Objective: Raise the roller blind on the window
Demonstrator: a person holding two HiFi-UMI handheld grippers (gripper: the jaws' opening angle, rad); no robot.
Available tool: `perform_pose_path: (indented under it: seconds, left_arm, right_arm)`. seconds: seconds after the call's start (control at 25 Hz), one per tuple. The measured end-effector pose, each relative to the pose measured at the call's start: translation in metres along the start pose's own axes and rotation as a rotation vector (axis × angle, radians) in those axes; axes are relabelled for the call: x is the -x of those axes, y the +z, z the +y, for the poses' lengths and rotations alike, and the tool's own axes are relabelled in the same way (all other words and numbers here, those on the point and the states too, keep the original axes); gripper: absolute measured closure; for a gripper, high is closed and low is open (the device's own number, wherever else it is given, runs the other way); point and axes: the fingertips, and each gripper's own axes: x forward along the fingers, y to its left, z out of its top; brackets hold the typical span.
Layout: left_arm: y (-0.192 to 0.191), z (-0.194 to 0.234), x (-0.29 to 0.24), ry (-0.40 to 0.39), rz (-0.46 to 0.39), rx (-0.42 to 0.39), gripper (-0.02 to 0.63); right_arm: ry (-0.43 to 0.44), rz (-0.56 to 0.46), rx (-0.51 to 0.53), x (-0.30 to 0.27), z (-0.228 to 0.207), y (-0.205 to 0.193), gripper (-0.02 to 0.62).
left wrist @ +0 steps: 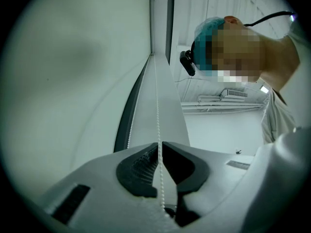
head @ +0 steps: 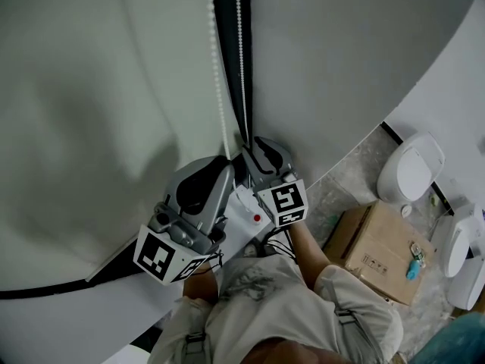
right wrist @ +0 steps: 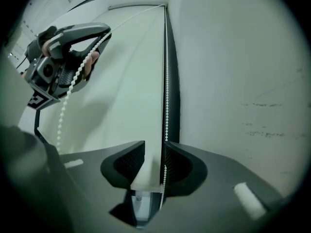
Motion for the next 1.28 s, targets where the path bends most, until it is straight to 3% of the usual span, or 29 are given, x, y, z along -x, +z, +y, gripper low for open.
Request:
perform_pose_path:
  seconds: [0.48,0.76,1.12,1.28]
  left_arm:
    - [-0.011,0.018,0.001,0.025,0.018,0.019,0.563]
    - [-0.024,0.032,0.004,0.062,0.04,0.03,0.563]
    - [-0.048,0.042,0.005,0.103,0.107,0.038,0.561]
    - [-0.063,0.047,0.004,0.109,0.132,0.063,0.558]
  right_arm:
    - [-0.113,0.003,0.053,-0.038,-0.017,-0.004,0.457]
    - [-0.215,0.032,0.087,-0.047,-0.03,-0.013,0.578]
    - [-0.17,0.03,0.024,-0.028,-0.026,-0.01,0.587]
    - [-0.186,0.006,0.043,-0.022,-0.024,-0.002,0.586]
